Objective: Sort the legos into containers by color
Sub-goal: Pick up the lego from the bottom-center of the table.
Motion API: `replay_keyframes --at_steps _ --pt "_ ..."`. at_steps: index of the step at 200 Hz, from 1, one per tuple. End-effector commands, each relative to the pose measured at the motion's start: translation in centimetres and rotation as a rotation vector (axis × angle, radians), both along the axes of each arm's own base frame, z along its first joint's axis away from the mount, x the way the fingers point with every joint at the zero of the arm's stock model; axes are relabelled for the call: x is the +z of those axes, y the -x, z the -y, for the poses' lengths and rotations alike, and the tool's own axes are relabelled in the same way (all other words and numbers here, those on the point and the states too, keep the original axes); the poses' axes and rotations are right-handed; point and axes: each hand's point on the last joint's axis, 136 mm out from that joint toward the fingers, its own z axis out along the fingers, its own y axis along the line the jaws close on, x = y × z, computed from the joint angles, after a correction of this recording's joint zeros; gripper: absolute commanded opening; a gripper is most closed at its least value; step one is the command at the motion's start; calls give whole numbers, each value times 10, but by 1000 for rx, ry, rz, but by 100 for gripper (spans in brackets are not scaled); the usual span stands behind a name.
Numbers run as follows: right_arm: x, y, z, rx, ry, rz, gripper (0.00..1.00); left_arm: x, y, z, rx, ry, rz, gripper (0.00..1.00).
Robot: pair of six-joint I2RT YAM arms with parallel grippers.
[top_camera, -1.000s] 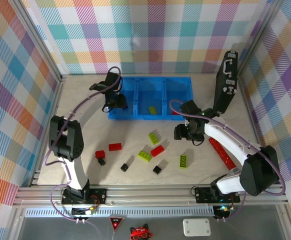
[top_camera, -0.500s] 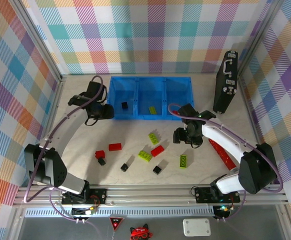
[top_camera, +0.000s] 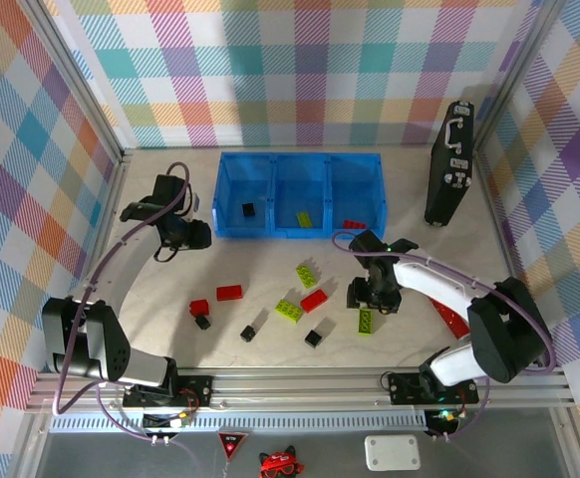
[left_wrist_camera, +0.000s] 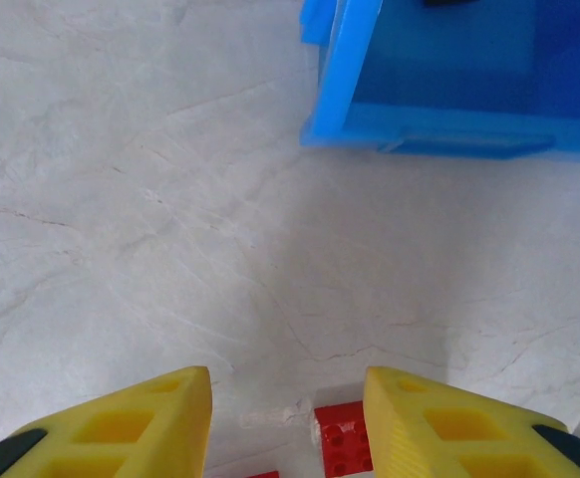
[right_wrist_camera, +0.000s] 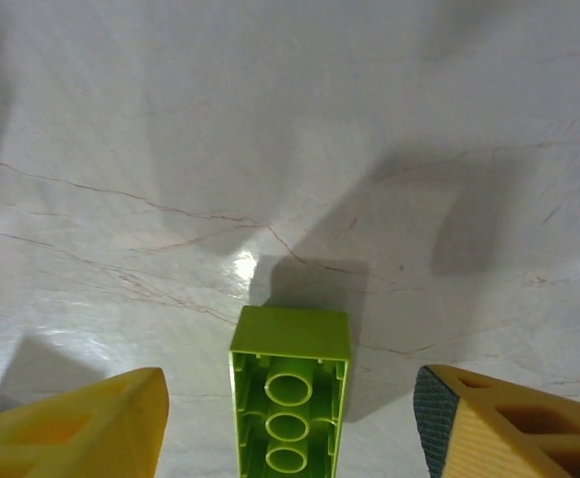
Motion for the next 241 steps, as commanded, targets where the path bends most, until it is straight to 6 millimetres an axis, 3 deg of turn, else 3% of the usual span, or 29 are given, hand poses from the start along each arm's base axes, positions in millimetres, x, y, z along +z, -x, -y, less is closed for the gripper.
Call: replay_keyframes --at_steps 1,100,241 --pt "-8 6 -3 -31 -11 -23 66 -5 -2 -1 -18 8 6 44" --pt "-19 9 -4 -32 4 -40 53 -13 -1 -9 1 -15 -22 43" --pt "-15 6 -3 -19 26 -36 36 -15 0 -9 -4 -13 -28 43"
